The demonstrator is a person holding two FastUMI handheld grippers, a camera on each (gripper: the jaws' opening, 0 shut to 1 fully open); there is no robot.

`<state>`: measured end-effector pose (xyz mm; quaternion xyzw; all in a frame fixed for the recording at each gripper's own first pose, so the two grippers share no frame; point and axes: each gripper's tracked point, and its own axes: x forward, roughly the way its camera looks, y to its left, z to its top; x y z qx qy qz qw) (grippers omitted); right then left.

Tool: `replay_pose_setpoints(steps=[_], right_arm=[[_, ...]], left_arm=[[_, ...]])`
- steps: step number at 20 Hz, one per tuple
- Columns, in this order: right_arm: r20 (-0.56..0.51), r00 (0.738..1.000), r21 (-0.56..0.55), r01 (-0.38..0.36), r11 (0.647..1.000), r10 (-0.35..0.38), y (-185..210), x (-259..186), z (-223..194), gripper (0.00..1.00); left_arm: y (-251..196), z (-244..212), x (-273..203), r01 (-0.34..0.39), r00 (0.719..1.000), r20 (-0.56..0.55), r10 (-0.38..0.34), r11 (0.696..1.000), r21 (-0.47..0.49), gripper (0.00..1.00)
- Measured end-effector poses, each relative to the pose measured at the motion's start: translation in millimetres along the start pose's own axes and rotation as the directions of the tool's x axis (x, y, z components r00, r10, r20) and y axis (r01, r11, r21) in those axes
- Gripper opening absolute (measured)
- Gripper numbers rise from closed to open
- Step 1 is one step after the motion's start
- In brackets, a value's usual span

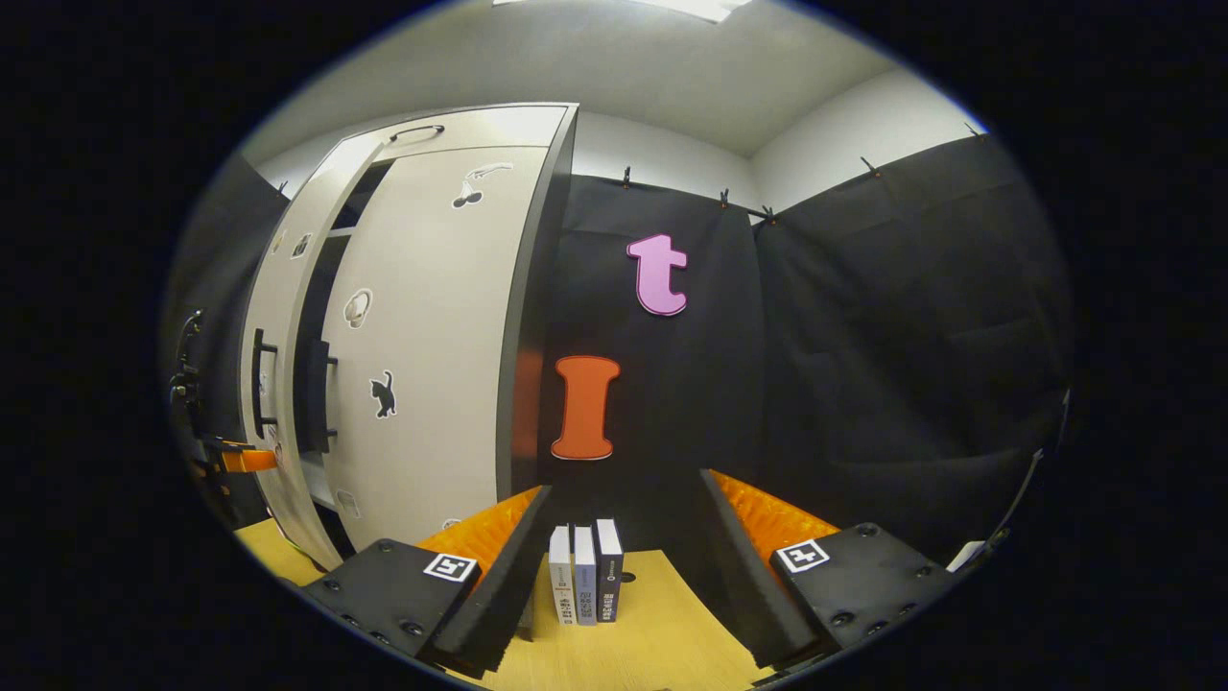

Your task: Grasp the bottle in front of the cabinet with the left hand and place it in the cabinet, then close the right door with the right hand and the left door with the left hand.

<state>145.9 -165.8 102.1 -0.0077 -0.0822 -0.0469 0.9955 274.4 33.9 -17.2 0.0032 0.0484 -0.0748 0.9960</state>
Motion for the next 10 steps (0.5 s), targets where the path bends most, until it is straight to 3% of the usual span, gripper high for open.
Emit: replay_pose_setpoints(steps=[10], right_arm=[[-0.009, 1.0, 0.017, 0.015, 1.0, -0.015, -4.3, 19.2, -5.4, 0.97]], left_arm=[[1.3, -0.7, -0.3, -0.018, 1.0, -0.019, 0.018, 1.0, -0.001, 0.93]])
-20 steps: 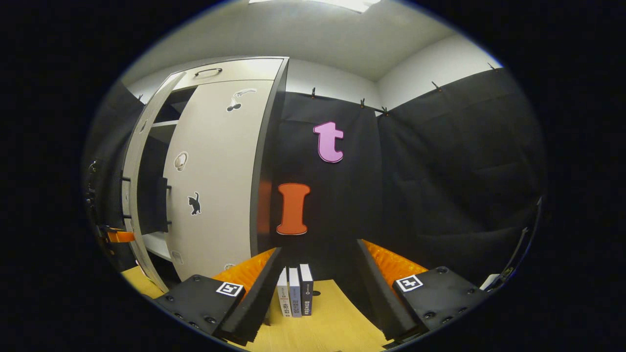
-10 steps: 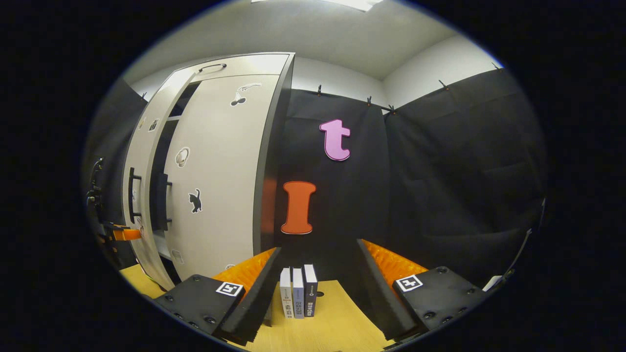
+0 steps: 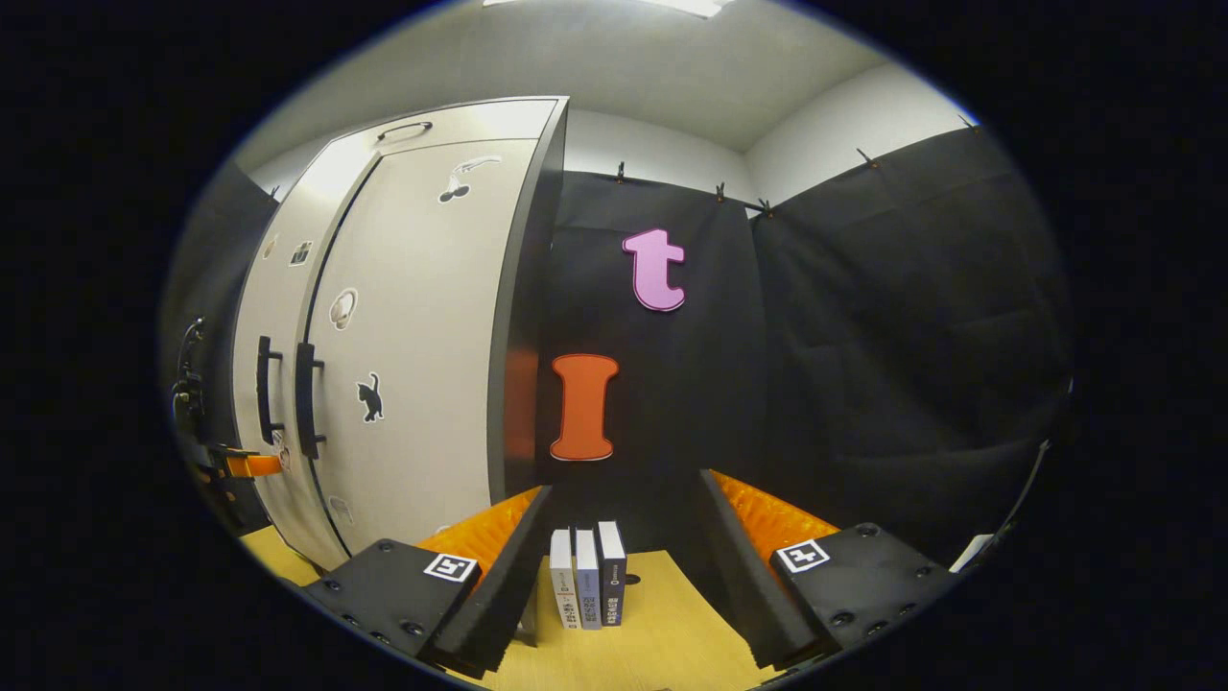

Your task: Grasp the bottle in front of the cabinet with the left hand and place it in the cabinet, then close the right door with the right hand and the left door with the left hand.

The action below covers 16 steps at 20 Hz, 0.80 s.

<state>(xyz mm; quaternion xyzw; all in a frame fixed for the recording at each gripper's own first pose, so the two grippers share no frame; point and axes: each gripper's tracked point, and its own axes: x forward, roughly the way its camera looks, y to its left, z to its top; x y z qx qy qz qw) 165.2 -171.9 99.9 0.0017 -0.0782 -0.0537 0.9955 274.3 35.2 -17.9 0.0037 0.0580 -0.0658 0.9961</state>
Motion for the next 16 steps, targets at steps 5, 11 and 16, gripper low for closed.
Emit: replay_pose_setpoints(steps=[5, 11, 16], right_arm=[[-0.024, 1.0, 0.0, -0.008, 1.0, 0.008, 5.8, 7.9, -7.9, 0.97], [-0.046, 0.999, 0.011, -0.023, 1.0, 0.023, 14.5, 11.3, -10.6, 0.97], [-0.046, 0.999, -0.015, -0.012, 1.0, 0.012, 17.1, 11.8, -4.2, 0.97]], left_arm=[[-0.1, -1.1, 0.5, -0.024, 0.999, -0.032, 0.026, 0.998, 0.051, 0.9], [-37.6, 25.8, -22.8, 0.034, 0.995, -0.091, -0.027, 0.996, 0.076, 0.93], [-55.0, 70.3, -55.7, 0.056, 0.998, -0.031, -0.053, 0.994, 0.093, 0.94]])
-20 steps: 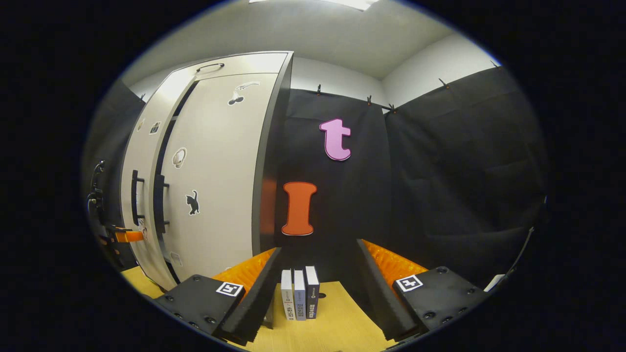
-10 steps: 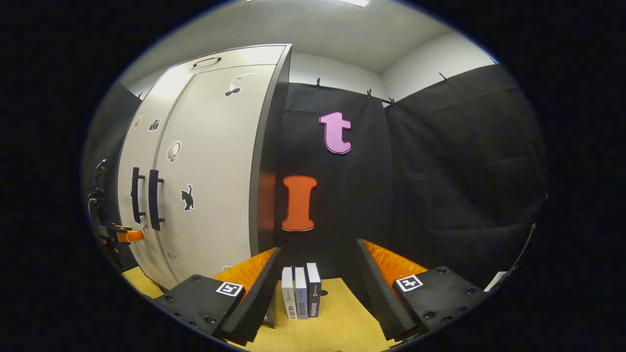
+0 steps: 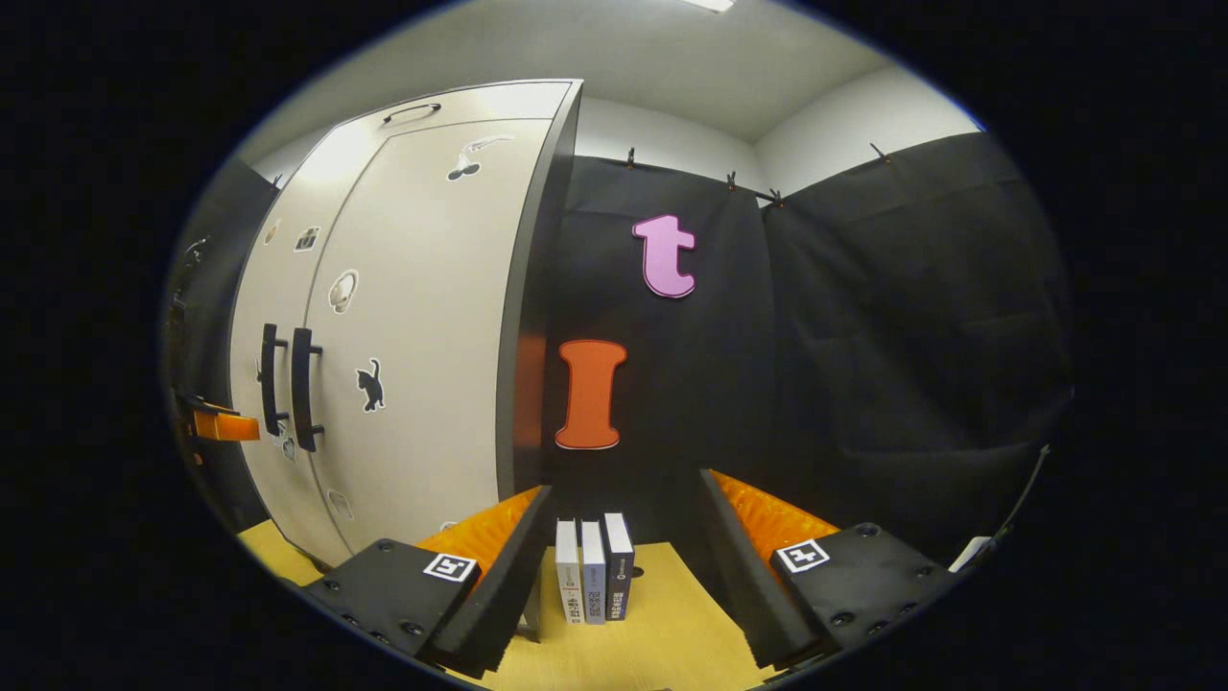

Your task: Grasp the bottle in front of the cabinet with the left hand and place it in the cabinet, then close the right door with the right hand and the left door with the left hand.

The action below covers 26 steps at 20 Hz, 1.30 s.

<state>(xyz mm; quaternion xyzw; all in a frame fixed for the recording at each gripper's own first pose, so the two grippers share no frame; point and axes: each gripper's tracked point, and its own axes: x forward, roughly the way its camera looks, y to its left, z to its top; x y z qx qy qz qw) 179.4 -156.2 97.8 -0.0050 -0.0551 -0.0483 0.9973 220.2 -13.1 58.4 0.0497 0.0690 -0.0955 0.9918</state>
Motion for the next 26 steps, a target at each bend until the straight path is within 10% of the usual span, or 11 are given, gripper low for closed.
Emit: replay_pose_setpoints(steps=[14, 26], right_arm=[[0.022, 0.998, 0.026, -0.053, 0.998, 0.053, 21.5, -8.5, 21.7, 0.97], [0.021, 0.996, 0.021, -0.086, 0.996, 0.086, 35.9, -20.1, 23.1, 0.97]], left_arm=[[62.6, 63.3, -103.4, -0.182, 0.973, 0.144, 0.183, 0.983, -0.016, 0.93], [66.2, 62.0, -131.2, -0.172, 0.97, 0.163, 0.18, 0.983, -0.062, 0.93]])
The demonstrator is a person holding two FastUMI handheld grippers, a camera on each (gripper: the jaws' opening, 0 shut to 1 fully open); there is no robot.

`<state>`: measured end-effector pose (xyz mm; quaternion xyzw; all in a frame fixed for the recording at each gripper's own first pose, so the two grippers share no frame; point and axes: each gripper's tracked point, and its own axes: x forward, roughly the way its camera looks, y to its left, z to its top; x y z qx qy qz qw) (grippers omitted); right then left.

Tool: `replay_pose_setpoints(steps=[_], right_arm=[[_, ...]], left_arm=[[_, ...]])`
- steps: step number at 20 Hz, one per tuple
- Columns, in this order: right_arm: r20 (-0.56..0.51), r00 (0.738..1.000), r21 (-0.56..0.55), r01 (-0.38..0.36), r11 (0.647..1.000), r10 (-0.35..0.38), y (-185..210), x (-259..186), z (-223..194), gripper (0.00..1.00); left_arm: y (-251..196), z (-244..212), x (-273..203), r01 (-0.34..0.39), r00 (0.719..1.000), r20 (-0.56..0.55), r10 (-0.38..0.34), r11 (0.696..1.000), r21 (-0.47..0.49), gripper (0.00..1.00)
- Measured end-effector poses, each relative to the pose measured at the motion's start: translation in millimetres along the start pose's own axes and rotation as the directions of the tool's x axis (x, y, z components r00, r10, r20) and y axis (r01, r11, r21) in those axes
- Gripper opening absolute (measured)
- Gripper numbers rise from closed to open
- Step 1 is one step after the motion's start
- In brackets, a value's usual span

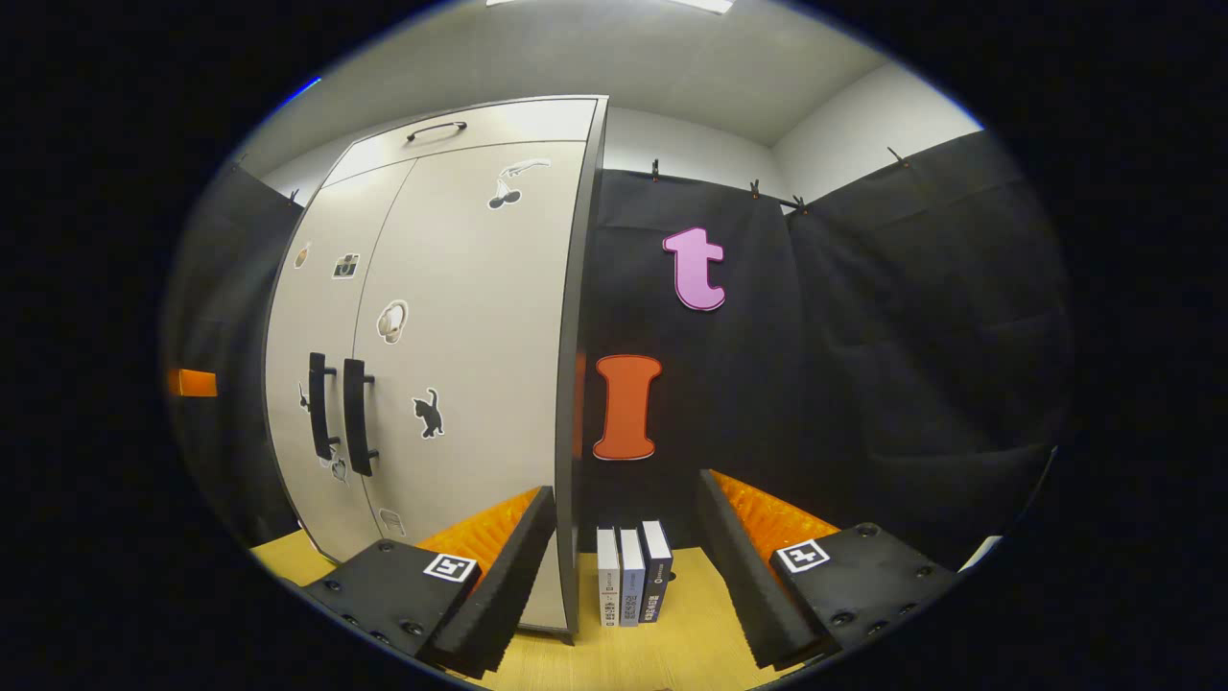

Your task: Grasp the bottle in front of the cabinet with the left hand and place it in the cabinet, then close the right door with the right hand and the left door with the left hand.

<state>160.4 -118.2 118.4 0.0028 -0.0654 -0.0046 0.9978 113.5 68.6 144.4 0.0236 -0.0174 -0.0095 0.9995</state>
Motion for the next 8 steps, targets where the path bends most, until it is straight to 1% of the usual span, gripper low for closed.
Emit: replay_pose_setpoints(steps=[8], right_arm=[[0.015, 1.0, -0.005, 0.016, 1.0, -0.016, -6.8, -14.7, 6.5, 0.97]], left_arm=[[13.6, 5.9, -18.7, -0.032, 0.999, 0.008, 0.032, 0.999, 0.011, 0.94]])
